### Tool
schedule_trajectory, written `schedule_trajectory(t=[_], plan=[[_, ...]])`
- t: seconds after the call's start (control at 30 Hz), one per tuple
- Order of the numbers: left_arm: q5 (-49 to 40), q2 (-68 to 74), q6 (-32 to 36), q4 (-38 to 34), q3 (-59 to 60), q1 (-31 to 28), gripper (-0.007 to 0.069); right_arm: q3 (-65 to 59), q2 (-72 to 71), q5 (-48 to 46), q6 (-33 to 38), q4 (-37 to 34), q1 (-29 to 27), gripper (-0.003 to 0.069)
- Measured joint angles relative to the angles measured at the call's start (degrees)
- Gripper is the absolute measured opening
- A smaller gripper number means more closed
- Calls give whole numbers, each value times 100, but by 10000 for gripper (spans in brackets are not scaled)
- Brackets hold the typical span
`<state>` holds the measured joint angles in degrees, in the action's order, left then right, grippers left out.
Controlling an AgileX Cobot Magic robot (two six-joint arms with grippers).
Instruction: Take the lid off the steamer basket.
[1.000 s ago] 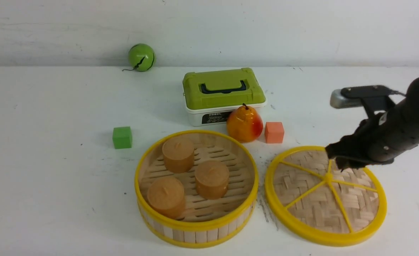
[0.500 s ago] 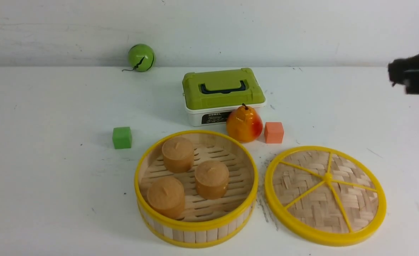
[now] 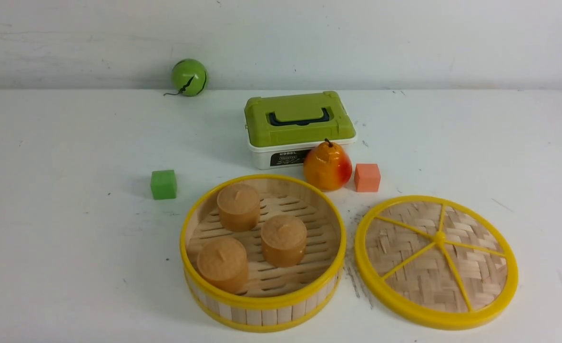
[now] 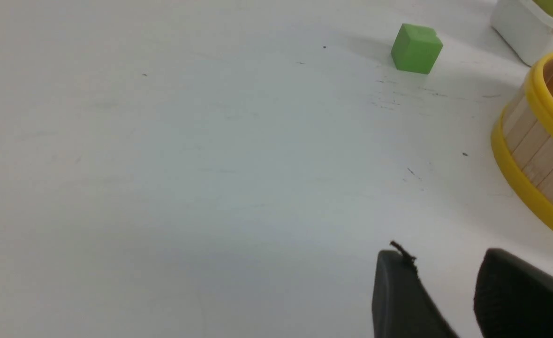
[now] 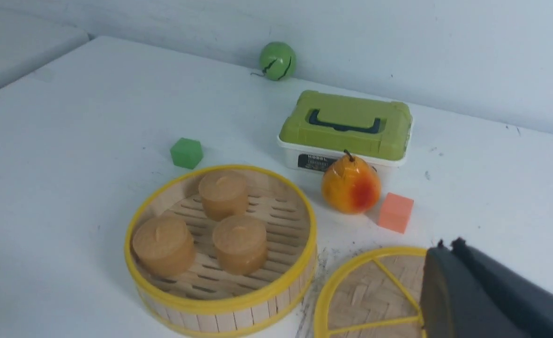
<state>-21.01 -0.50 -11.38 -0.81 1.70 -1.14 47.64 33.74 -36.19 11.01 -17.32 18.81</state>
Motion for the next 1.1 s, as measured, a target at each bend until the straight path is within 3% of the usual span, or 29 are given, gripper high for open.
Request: schedule_trajectory(t=[0.57, 0.7, 0.8, 0.87, 1.1], plan=[[0, 0, 0, 0, 0, 0, 239, -258, -270, -43, 0, 1024, 0, -24], [0, 0, 0, 0, 0, 0, 239, -1015, -524, 1132, -12, 1382, -26, -24], [-5, 0, 0, 0, 0, 0, 239, -2038, -918, 2296, -270, 1454, -266, -24], [-5, 0, 0, 0, 0, 0, 239, -3122, -1499, 3118, -817, 1398, -709, -24], [-5, 0, 0, 0, 0, 0, 239, -4760, -2914, 3468, -1707, 1392, -1636, -24]])
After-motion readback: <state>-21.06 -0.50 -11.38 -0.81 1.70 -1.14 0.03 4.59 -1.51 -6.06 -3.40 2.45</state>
